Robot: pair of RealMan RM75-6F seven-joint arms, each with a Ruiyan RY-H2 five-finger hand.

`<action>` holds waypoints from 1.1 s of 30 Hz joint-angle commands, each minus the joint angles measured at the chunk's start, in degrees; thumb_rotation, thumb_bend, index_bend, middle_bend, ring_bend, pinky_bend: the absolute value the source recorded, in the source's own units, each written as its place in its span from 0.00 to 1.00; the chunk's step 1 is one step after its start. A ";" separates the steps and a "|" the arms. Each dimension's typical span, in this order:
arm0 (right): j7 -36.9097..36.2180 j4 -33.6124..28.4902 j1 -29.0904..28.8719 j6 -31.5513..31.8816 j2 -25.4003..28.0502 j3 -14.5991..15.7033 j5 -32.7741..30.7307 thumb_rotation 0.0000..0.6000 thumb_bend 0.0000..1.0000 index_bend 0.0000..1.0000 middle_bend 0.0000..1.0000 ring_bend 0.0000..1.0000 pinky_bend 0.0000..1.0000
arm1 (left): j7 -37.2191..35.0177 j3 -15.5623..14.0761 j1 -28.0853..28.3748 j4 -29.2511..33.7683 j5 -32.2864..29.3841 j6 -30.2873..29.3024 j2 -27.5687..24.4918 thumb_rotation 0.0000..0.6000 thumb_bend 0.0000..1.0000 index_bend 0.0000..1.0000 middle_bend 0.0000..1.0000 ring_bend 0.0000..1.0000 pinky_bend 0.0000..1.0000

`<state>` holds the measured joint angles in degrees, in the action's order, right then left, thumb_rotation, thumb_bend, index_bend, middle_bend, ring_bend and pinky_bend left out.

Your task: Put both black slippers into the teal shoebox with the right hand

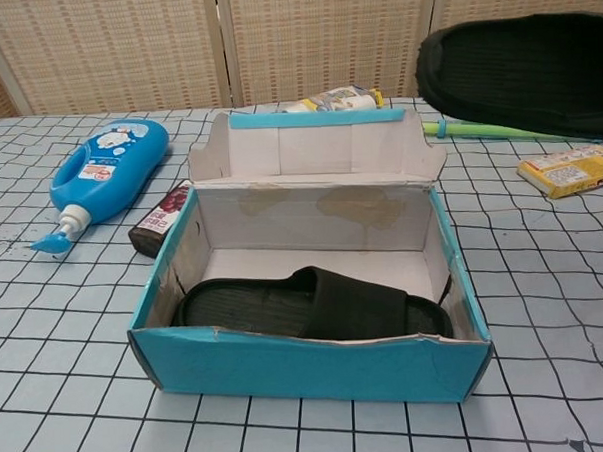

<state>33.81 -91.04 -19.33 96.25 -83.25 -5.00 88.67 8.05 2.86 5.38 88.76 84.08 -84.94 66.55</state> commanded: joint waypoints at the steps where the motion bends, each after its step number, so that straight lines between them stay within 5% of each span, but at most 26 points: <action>1: 1.42 -0.09 -2.91 -1.69 -4.86 -2.07 2.81 1.00 0.03 0.62 0.65 0.52 0.53 | -0.07 0.02 0.01 -0.02 -0.09 0.06 -0.01 1.00 0.41 0.03 0.00 0.09 0.53; 11: 8.81 4.71 -10.52 -11.10 -19.31 -6.09 1.65 1.00 0.03 0.62 0.65 0.52 0.53 | -0.99 0.41 -0.32 0.00 -0.69 -0.43 -0.53 1.00 0.41 0.03 0.00 0.09 0.53; 19: 12.15 12.51 -14.13 -16.22 -29.15 -6.46 -0.45 1.00 0.03 0.62 0.65 0.52 0.53 | -1.85 0.41 -0.31 0.11 -0.92 -0.04 -0.93 1.00 0.41 0.03 0.00 0.09 0.53; 33: 12.61 18.94 -13.42 -18.79 -33.07 -2.36 -0.63 1.00 0.03 0.62 0.65 0.52 0.53 | -2.86 0.59 -0.48 0.24 -1.38 -0.01 -1.36 1.00 0.41 0.03 0.00 0.09 0.53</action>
<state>46.33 -72.17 -32.88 77.59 -116.43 -7.50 88.13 5.20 3.46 4.90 88.99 82.70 -84.94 65.19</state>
